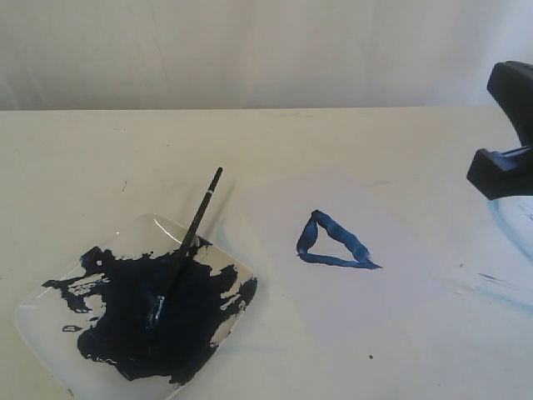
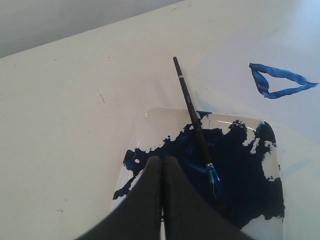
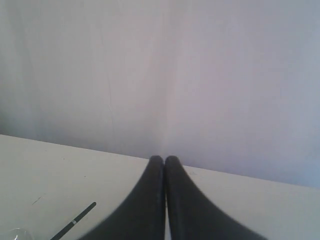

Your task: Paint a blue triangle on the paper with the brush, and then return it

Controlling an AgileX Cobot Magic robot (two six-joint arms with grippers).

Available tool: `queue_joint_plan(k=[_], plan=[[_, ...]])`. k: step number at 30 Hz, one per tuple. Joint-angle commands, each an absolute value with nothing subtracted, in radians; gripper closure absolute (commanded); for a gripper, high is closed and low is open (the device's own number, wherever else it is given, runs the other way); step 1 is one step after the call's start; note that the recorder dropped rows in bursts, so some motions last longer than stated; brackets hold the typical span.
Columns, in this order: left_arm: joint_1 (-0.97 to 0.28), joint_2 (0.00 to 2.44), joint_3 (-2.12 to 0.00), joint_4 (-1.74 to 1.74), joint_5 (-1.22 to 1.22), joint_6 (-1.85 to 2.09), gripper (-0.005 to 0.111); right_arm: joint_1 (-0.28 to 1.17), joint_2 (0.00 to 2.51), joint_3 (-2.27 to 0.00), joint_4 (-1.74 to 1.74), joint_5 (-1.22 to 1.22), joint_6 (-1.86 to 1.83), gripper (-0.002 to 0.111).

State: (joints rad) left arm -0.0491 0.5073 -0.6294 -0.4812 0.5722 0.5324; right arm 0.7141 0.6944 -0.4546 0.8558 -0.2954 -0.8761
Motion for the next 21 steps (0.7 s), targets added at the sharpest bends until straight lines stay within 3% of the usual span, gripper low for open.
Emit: queue_joint_plan(k=[1,13,21], plan=[[-0.055,0.500,-0.623,-0.500,0.577,0.523,0.107,0.707,0.688,-0.450,0.856,-0.301,-0.886,0.108],[-0.055,0.473,-0.623,-0.488,0.576,0.528,0.107,0.707,0.688,-0.450,0.856,-0.303,-0.886,0.108],[-0.016,0.160,-0.590,-0.414,0.517,0.554,0.107,0.707,0.688,-0.450,0.856,-0.301,-0.886,0.108]])
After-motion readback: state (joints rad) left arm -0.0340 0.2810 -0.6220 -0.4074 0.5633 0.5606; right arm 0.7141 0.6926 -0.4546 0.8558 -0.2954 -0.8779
